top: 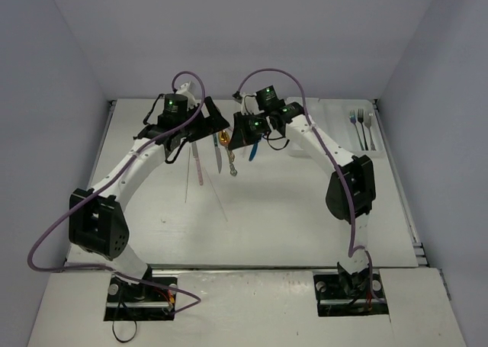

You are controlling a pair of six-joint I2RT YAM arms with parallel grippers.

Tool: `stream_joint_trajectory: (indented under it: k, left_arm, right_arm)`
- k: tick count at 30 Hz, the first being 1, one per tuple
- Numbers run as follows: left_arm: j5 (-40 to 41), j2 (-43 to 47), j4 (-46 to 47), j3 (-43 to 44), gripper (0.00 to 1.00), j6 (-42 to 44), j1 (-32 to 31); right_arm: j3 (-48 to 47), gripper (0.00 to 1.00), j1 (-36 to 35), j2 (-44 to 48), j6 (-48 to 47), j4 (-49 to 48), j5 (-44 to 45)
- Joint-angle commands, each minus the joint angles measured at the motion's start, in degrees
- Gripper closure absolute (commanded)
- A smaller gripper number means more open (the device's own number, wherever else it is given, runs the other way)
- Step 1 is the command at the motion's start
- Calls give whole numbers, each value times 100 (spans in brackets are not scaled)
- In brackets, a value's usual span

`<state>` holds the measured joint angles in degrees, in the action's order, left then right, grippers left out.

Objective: Sort the eating utensils into containers

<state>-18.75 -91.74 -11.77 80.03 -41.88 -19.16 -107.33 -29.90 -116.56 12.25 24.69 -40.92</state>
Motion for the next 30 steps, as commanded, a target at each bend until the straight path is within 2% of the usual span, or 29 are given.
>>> stream_joint_trajectory:
  k: [1,5,9,12,15,19,21,25,30]
  left_arm:
    - [-161,604,419,-89,19,173,143]
    - [-190,865,416,-263,18,559,176]
    - [-19,918,-112,-157,19,1252,154]
    - [349,1014,-274,-147,18,2162,90]
    - [677,1034,-470,-137,17,2611,36]
    - [886,962,-643,-69,14,3058,35]
    - [889,921,-699,24,5,3161,35]
    - [802,861,-809,62,4,3331,35]
    - [786,905,-725,-102,4,3345,44]
  right_arm:
    - [162,100,553,892,-209,-220,-20]
    - [639,100,1413,1280,-490,-182,-50]
    - [972,100,2601,1460,-1044,123,0]
    - [988,100,3377,1426,-1765,564,316]
    - [890,100,3776,1255,-2332,926,815]
    - [530,100,4017,726,-2778,1281,1343]
    - [385,100,4035,493,-2828,1355,1534]
    - [12,100,4059,-85,-2996,1431,1921]
    - [-337,100,4187,-546,-2957,1416,1938]
